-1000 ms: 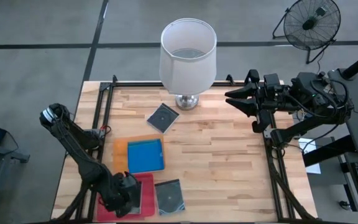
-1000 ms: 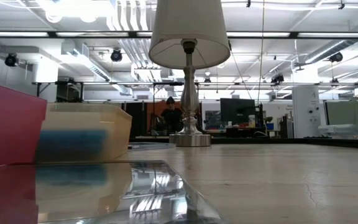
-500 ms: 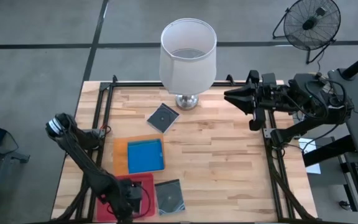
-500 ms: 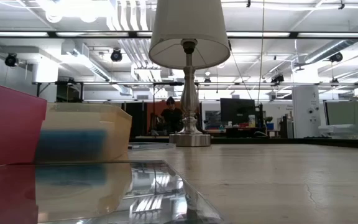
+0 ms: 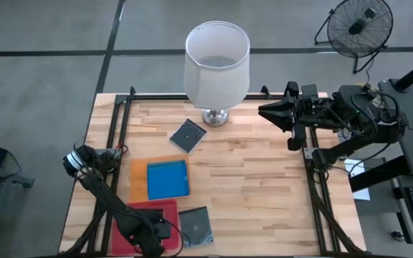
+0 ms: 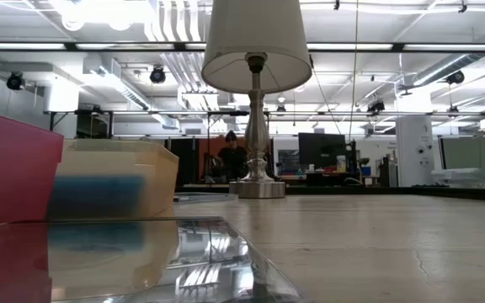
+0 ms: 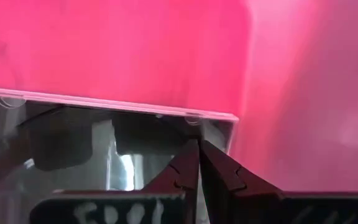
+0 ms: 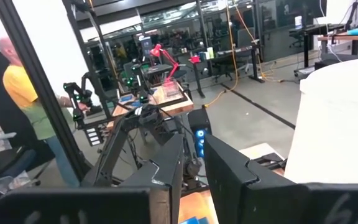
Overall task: Pick & place jewel cases by type
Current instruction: Put the middle black cd case into the pink bin, then move the orange bin to the top left of the table
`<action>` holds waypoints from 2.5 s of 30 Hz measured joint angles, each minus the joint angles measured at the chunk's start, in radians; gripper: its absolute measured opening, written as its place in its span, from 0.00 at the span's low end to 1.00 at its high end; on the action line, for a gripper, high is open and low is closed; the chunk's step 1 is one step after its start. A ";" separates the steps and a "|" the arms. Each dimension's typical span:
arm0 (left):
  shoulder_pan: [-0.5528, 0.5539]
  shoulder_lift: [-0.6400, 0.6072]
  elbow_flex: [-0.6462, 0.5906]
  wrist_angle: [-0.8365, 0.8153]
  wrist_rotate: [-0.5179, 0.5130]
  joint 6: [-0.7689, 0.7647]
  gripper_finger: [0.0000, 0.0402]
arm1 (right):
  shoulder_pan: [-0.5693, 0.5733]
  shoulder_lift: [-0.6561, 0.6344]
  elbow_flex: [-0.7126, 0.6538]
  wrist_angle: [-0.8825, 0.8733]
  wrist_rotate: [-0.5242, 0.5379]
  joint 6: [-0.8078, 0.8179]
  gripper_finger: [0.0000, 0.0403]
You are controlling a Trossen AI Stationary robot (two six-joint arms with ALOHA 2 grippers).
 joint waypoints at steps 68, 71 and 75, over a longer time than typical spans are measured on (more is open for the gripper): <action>0.316 0.015 0.642 -0.330 -0.327 0.074 0.00 | 0.073 -0.032 0.000 -0.391 -0.195 0.146 0.14; 0.334 0.020 0.642 -0.331 -0.325 0.063 0.00 | 0.094 -0.032 0.000 -0.466 -0.194 0.192 0.14; 0.347 0.043 0.641 -0.359 -0.267 0.066 0.00 | 0.135 -0.032 -0.002 -0.547 -0.185 0.241 0.14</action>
